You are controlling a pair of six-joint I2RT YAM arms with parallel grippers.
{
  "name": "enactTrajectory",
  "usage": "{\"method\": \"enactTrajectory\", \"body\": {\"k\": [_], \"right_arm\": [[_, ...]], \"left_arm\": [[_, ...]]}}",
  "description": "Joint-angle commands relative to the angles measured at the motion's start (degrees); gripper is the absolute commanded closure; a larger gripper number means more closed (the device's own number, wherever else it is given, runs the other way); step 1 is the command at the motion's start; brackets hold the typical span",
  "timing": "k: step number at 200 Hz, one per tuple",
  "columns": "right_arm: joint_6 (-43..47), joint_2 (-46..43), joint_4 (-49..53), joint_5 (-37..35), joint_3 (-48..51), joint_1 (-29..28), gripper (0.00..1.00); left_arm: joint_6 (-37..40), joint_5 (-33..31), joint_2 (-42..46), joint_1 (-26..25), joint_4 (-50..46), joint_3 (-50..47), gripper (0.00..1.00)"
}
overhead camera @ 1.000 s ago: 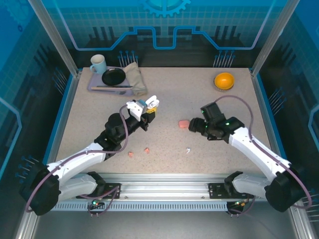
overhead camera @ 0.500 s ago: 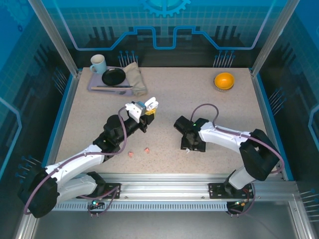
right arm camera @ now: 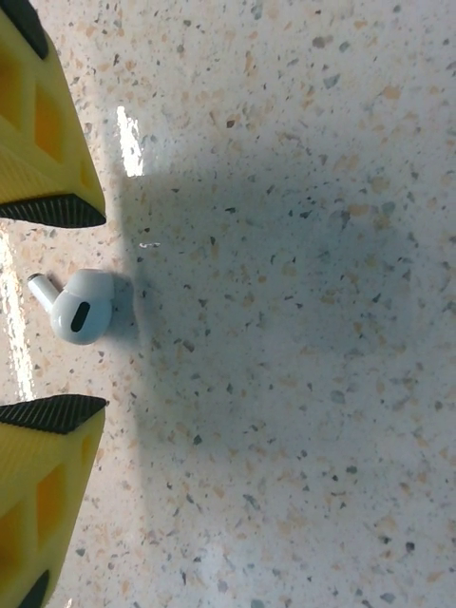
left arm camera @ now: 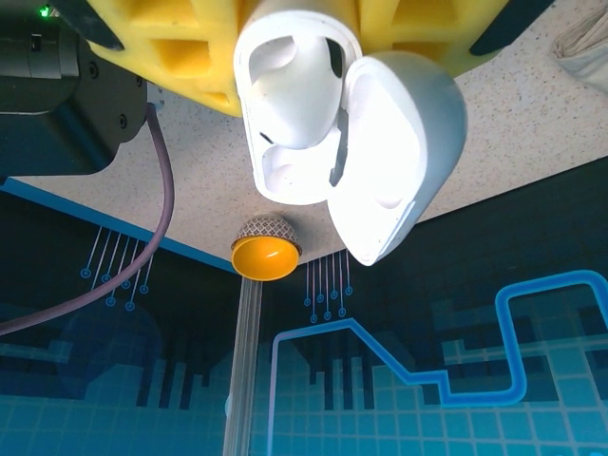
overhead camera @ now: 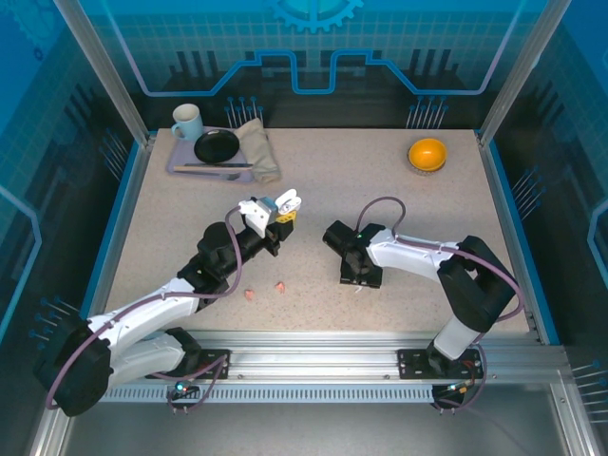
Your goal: Insert wireless bluetooth earbuds into charging case
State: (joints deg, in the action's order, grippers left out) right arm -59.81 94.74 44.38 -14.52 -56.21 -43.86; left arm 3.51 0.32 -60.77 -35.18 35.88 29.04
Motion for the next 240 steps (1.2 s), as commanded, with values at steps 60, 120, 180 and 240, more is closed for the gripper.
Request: {"method": "enactTrajectory", "body": {"k": [60, 120, 180, 240], "right_arm": [[-3.1, 1.7, -1.8, -0.6, 2.7, -0.7, 0.52], [-4.2, 1.4, -2.6, -0.9, 4.2, -0.6, 0.57], [-5.3, 0.1, -2.5, -0.7, 5.4, -0.5, 0.64], [-6.5, -0.5, -1.3, -0.6, 5.5, -0.4, 0.65]], "left_arm": [[0.3, 1.2, 0.7, 0.4, 2.6, 0.1, 1.0], [0.2, 1.2, 0.3, 0.4, 2.7, 0.3, 1.0], [0.3, 1.3, -0.1, 0.5, 2.7, 0.7, 1.0], [0.2, 1.5, -0.7, 0.4, 3.2, 1.2, 1.0]]}}
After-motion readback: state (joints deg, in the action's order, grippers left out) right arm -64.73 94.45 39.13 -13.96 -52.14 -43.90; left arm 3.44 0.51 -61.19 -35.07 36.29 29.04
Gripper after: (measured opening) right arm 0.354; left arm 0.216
